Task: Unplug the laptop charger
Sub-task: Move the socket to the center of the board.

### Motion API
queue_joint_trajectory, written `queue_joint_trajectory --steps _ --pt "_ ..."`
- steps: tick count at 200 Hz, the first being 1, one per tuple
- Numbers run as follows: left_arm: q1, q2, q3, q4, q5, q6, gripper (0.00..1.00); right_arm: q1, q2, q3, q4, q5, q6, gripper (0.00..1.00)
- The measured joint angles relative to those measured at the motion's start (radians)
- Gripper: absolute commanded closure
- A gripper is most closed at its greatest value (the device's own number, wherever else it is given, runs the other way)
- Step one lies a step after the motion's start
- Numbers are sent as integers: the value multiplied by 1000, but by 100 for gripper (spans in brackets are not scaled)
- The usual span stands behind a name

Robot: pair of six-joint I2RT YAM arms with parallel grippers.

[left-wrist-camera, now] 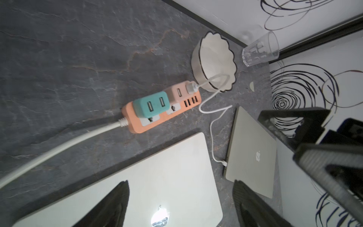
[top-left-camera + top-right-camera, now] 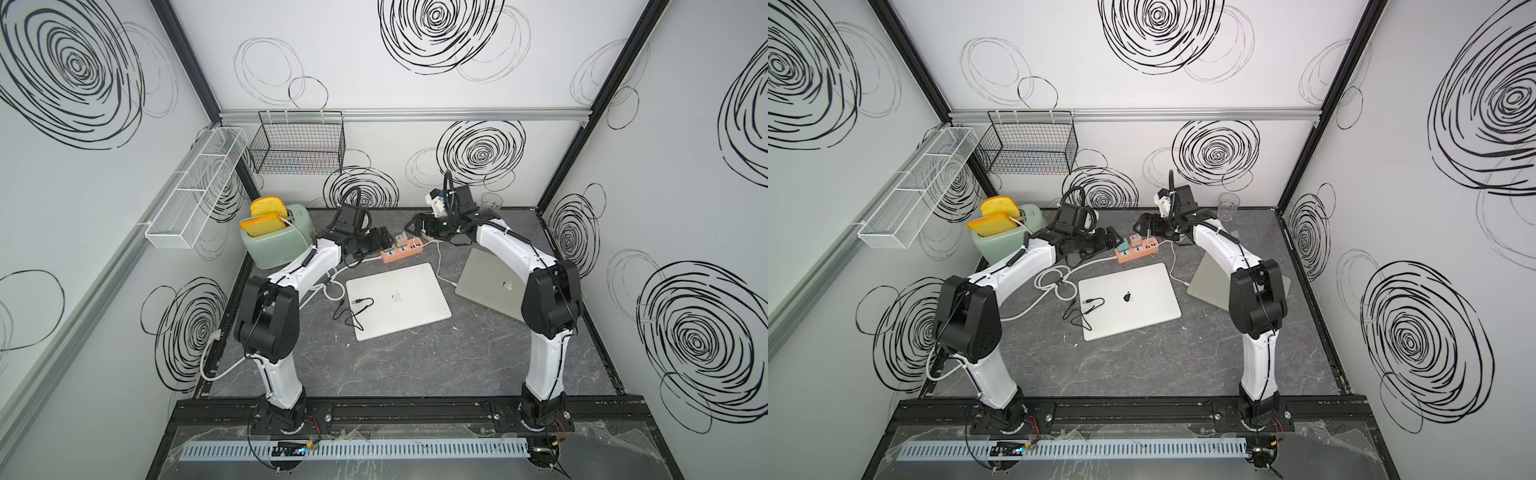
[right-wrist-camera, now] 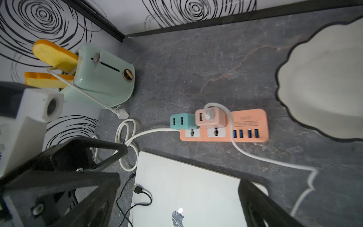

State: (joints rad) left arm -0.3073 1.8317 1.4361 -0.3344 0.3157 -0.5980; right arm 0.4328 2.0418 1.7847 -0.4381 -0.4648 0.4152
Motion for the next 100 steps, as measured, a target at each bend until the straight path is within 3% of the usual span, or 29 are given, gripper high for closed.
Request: queue_joint_trajectory --steps 59,100 --pt "2 145 45 1 -29 34 18 40 177 71 -4 26 0 0" --pt "-12 213 117 47 -41 34 20 27 200 109 -8 57 -2 0"
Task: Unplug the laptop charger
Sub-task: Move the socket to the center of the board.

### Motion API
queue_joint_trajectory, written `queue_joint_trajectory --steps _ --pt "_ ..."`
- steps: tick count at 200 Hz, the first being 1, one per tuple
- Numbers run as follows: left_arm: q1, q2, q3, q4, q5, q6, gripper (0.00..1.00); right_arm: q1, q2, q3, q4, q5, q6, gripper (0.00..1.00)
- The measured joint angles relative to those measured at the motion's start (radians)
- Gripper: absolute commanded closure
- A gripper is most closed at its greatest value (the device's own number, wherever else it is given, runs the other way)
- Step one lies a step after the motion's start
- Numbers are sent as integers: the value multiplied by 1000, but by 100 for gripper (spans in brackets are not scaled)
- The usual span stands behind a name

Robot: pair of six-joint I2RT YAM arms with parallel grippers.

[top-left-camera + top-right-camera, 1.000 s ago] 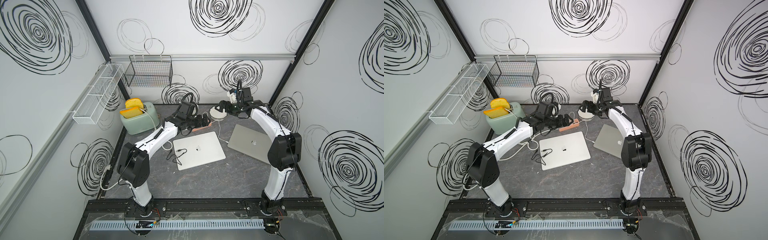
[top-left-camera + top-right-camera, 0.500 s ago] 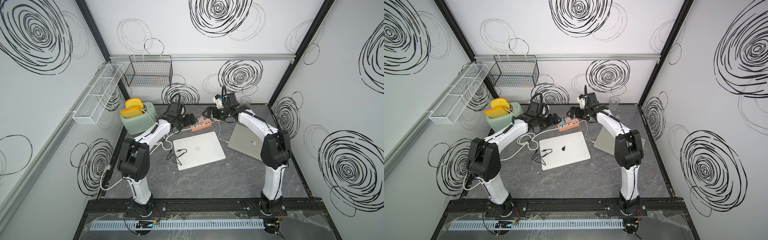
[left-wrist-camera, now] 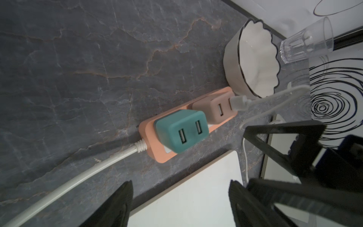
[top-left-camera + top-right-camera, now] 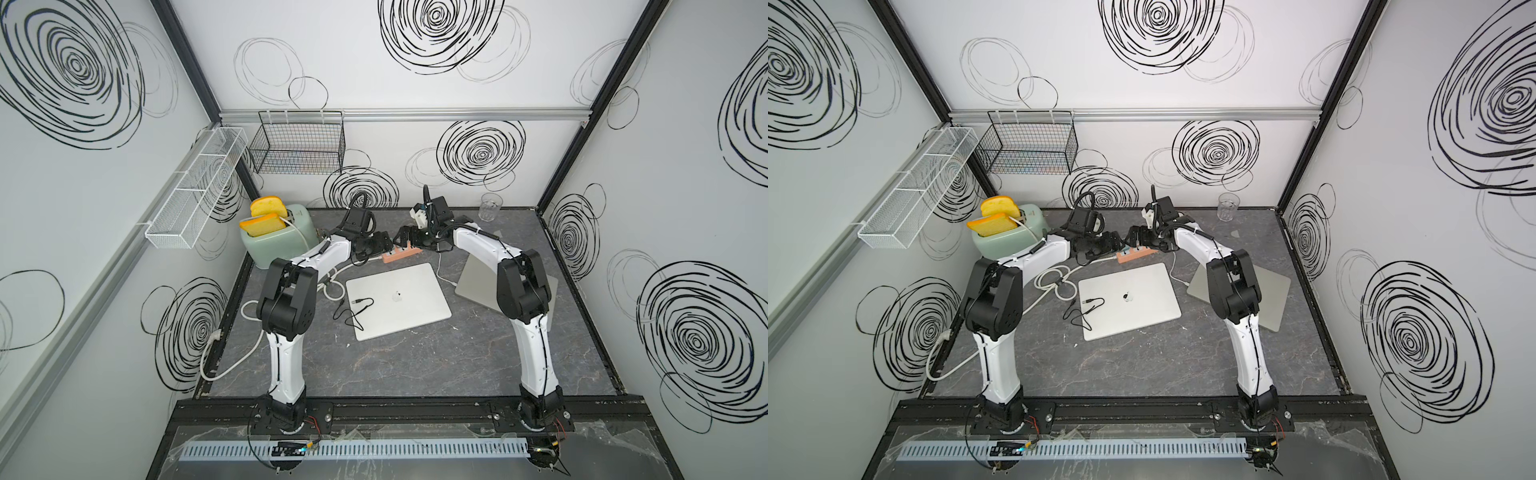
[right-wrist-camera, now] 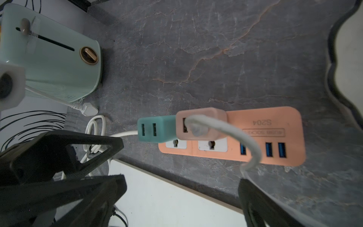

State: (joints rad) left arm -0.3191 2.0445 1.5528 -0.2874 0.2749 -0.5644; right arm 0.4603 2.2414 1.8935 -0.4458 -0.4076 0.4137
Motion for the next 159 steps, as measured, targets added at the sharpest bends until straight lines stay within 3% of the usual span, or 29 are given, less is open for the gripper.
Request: queue_joint_trajectory --steps 71,159 --pt "-10 108 84 54 -38 24 25 -31 -49 -86 -1 23 -2 0" --pt "-27 185 201 49 -79 42 40 -50 -50 -86 -9 35 -3 0"
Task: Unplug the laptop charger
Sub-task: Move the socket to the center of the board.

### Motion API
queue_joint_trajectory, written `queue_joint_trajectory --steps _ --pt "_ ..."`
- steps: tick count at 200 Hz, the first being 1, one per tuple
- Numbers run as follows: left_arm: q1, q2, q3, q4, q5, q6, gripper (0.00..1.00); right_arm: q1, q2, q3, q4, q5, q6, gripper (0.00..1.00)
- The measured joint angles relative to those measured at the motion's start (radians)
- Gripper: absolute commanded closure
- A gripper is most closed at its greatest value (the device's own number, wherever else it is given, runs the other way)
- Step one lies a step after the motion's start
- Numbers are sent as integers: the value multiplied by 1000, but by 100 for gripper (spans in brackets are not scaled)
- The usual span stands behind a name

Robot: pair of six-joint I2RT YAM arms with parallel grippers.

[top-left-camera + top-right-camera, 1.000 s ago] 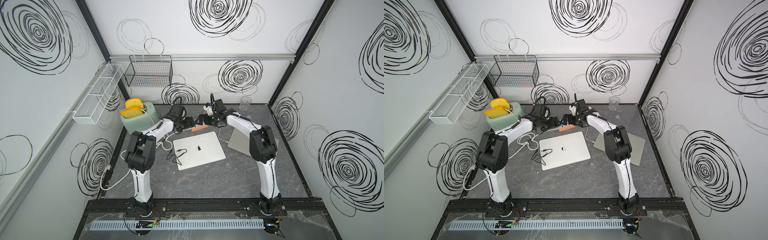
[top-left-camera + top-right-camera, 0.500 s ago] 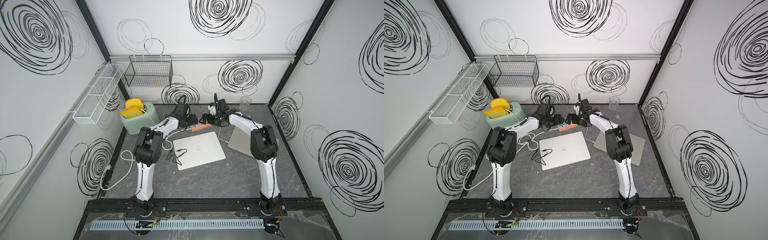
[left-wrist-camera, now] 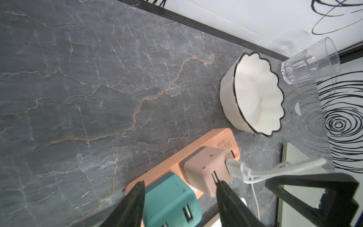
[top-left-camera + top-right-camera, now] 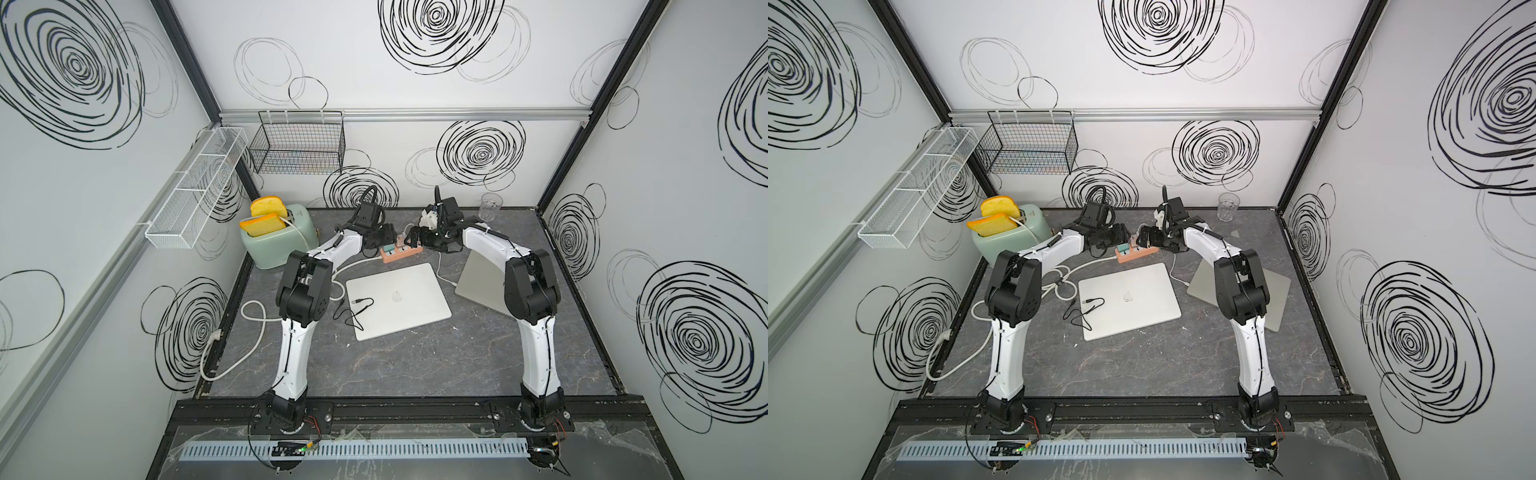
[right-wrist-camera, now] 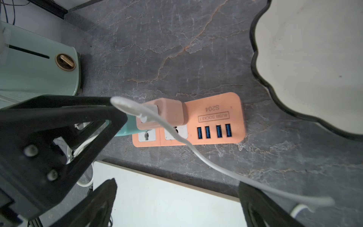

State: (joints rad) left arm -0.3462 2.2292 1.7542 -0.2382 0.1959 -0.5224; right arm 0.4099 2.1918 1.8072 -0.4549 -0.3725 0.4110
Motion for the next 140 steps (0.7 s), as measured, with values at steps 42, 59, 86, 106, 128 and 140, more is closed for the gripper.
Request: queue_joint_trajectory --steps 42,59,86,106,128,140 --pt "-12 17 18 -23 -27 8 42 -2 -1 0 -3 3 0 0" --pt "-14 17 18 -26 -43 10 41 -2 -2 0 -3 3 0 0" --pt "-19 17 19 -27 -64 14 41 -2 -2 -1 -2 3 0 0" --pt "-21 17 21 -33 -78 19 39 -2 -2 -1 -2 2 0 0" --pt "-23 16 21 -35 -93 26 37 -2 -2 -1 -2 2 0 0" --pt "-23 14 21 -37 -98 29 36 -2 -2 -1 -2 2 0 0"
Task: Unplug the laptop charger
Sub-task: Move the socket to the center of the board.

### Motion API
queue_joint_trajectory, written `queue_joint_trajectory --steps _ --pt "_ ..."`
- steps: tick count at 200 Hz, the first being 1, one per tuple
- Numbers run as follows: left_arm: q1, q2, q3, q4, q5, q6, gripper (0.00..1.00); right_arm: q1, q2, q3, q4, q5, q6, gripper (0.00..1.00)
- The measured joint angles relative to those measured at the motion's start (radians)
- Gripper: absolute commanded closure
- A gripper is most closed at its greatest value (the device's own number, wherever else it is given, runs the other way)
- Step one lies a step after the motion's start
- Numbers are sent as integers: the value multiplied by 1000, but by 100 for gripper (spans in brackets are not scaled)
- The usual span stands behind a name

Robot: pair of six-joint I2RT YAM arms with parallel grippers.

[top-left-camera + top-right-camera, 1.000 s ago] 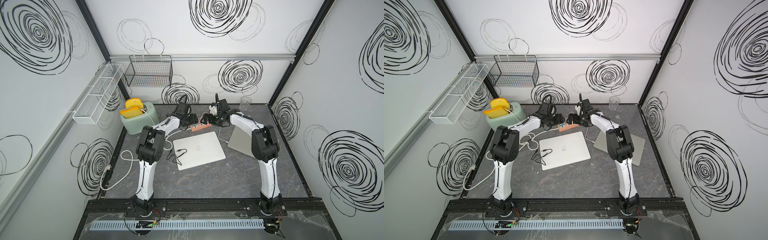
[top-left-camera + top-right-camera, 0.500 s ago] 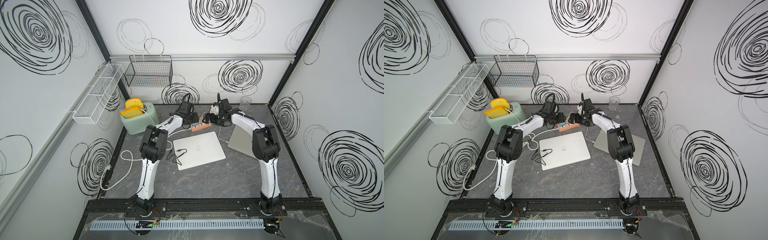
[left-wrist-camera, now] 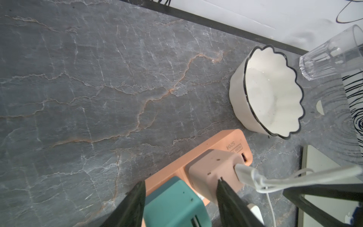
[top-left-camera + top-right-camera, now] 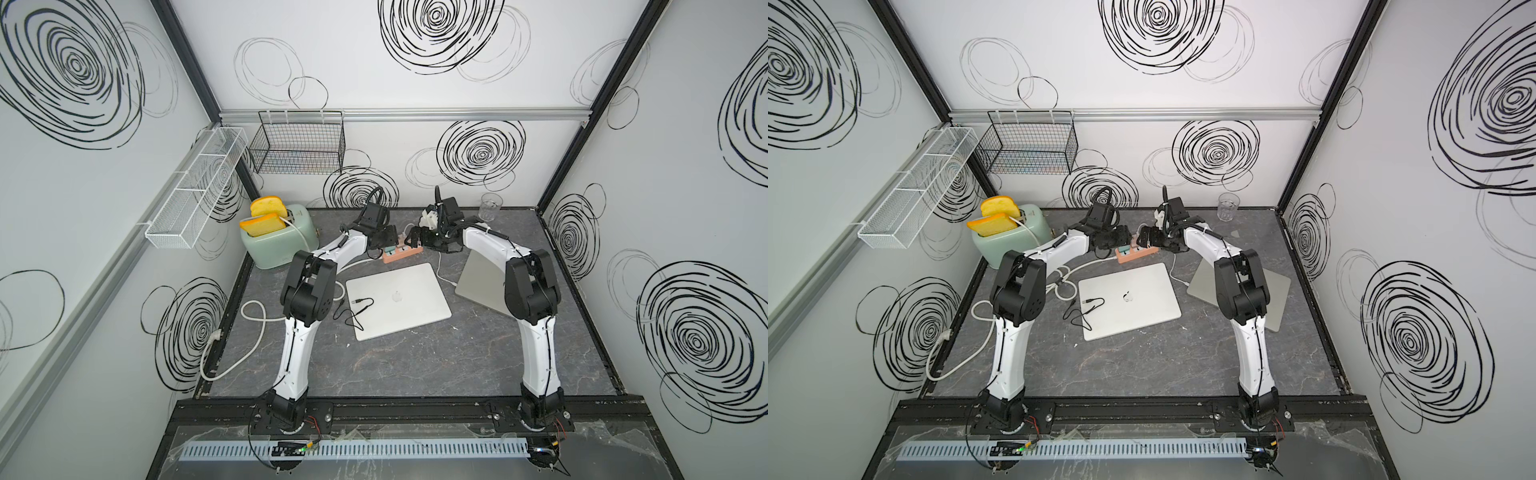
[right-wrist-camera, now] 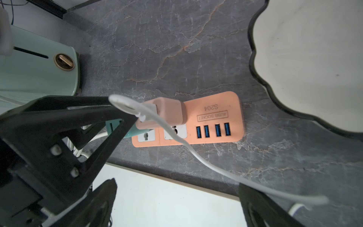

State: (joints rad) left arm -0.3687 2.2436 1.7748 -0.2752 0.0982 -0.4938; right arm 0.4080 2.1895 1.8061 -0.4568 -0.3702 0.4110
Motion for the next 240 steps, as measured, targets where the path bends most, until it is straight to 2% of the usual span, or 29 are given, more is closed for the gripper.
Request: queue_joint_trajectory --steps 122,189,240 --pt "0 -18 -24 -71 -18 8 42 2 0 0 2 -2 2 0" --pt "0 -11 -3 -89 -35 16 61 34 2 29 12 12 8 0" --pt "-1 -44 -55 -75 -37 35 64 61 3 11 24 17 10 0"
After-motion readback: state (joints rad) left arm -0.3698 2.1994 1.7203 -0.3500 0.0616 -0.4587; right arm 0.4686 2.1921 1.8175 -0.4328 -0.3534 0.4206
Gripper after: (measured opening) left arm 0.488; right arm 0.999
